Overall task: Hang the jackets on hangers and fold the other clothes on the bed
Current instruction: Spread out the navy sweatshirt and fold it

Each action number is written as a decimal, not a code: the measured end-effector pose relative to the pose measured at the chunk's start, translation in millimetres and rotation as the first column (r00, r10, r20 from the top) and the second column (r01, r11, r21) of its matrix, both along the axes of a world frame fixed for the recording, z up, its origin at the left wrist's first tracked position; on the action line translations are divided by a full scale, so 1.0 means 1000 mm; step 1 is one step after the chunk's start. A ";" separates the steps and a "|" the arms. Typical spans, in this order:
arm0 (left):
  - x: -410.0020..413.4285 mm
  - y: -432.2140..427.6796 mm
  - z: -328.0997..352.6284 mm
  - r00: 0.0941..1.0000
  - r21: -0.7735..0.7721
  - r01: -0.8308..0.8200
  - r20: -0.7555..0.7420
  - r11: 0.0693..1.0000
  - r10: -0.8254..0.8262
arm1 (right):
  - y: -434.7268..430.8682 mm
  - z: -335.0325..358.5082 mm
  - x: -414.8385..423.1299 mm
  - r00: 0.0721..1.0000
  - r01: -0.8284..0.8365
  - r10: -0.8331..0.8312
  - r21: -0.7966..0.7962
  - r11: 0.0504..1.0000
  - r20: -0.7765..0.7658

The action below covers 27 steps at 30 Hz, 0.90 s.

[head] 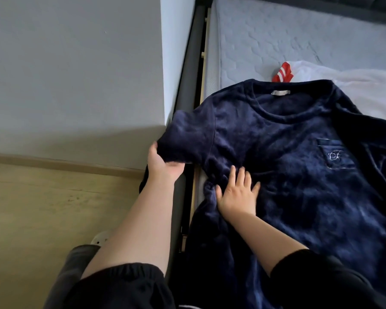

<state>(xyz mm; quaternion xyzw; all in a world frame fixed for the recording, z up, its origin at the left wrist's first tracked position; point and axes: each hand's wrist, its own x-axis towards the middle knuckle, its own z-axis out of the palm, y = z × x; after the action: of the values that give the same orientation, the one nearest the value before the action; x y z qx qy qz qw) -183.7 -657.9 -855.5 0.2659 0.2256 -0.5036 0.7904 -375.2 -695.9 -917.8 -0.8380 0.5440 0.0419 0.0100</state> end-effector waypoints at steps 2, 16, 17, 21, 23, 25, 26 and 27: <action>0.000 -0.001 0.004 1.000 0.041 -0.018 0.009 0.999 0.018 | -0.002 0.000 0.000 1.000 -0.005 0.005 0.032 0.999 -0.021; 0.010 0.021 0.083 0.871 0.207 -0.186 0.486 0.960 0.064 | -0.040 0.065 -0.032 0.746 -0.039 -0.392 0.623 0.781 0.539; -0.006 0.014 0.089 0.746 0.394 -0.209 0.656 0.895 -0.115 | -0.043 0.076 -0.041 0.603 -0.043 -0.561 0.725 0.687 0.568; -0.085 0.011 0.085 -0.511 0.300 -0.337 0.738 0.892 -0.441 | -0.057 0.114 -0.092 0.187 -0.223 -0.860 0.873 0.435 0.476; -0.118 0.027 0.060 -0.886 0.481 -0.197 0.286 0.854 -0.365 | -0.060 0.133 -0.128 0.011 -0.261 -0.879 0.850 0.458 0.477; -0.133 0.050 0.028 -0.947 0.685 -0.201 0.048 0.700 -0.319 | -0.060 0.146 -0.166 -0.162 -0.316 -0.871 0.812 0.490 0.463; -0.137 0.060 0.015 -0.944 0.750 -0.210 0.010 0.628 -0.329 | -0.058 0.150 -0.185 -0.230 -0.351 -0.865 0.791 0.502 0.447; -0.138 0.069 0.007 -0.937 0.785 -0.224 -0.010 0.578 -0.350 | -0.056 0.151 -0.204 -0.265 -0.355 -0.857 0.781 0.513 0.443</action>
<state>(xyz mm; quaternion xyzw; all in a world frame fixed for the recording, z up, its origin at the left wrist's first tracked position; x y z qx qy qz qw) -322.0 -588.9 -848.6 0.6903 -0.7159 -0.1047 -0.0021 -578.8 -752.3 -766.6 -0.2521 0.4541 -0.3867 0.7620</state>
